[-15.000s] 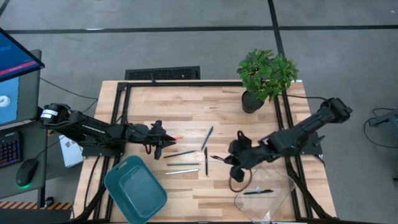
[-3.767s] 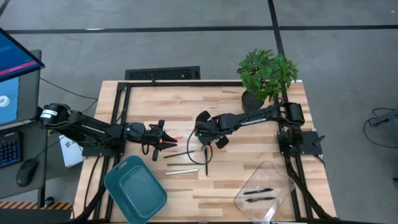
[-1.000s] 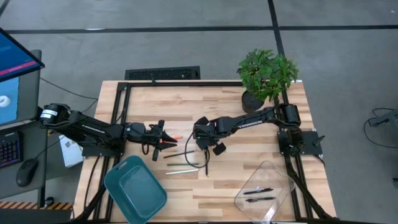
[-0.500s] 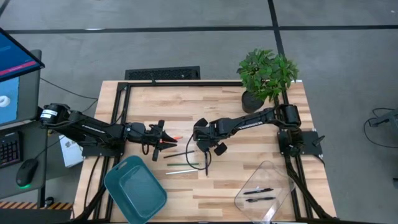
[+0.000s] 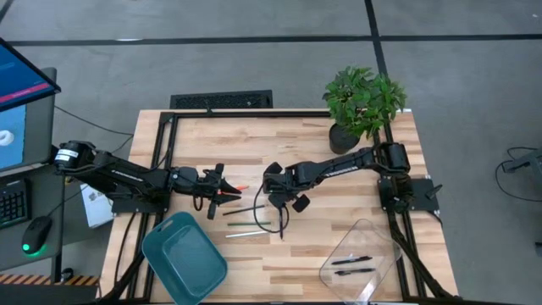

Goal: Sort pens & pencils
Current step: Put the blue pen in the transparent bin

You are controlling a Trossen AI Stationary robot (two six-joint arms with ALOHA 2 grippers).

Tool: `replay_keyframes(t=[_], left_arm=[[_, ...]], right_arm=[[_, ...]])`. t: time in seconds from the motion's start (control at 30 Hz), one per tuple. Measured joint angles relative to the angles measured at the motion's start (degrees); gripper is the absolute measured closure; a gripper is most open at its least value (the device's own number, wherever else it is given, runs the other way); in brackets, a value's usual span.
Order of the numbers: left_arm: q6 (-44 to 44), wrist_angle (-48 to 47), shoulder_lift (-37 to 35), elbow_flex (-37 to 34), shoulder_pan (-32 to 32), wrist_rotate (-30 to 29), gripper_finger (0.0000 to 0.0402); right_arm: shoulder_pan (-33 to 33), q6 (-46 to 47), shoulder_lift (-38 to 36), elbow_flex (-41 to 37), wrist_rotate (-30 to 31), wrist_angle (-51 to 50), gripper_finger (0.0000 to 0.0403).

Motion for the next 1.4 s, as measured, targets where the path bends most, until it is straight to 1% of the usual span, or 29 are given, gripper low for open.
replay_keyframes(t=[0.2,0.43,0.53,0.6,0.77,1.2,1.4], left_arm=[[0.02,-0.02,0.0,0.0,-0.02,0.0,0.033],[0.03,-0.02,0.0,0.0,0.0,0.0,0.033],[0.04,-0.04,0.0,0.0,-0.02,0.0,0.033],[0.04,-0.04,0.0,0.0,-0.02,0.0,0.033],[0.9,-0.04,0.0,0.0,0.0,-0.02,0.033],[0.85,-0.04,0.0,0.0,-0.02,-0.02,0.033],[0.82,-0.04,0.0,0.0,-0.02,-0.02,0.033]], right_arm=[[-0.03,1.91,0.0,0.0,-0.27,0.37,0.0301],[-0.05,2.0,0.0,-0.12,-0.33,0.64,0.0301],[-0.03,1.99,0.0,-2.71,-0.4,4.76,0.0301],[0.03,2.0,0.0,-4.17,-0.42,5.34,0.0301],[0.36,1.98,0.0,-4.68,1.07,4.55,0.0301],[-1.02,0.01,0.0,-4.68,1.09,5.11,0.0301],[-1.27,-0.01,0.0,-4.68,-0.71,4.91,0.0301]])
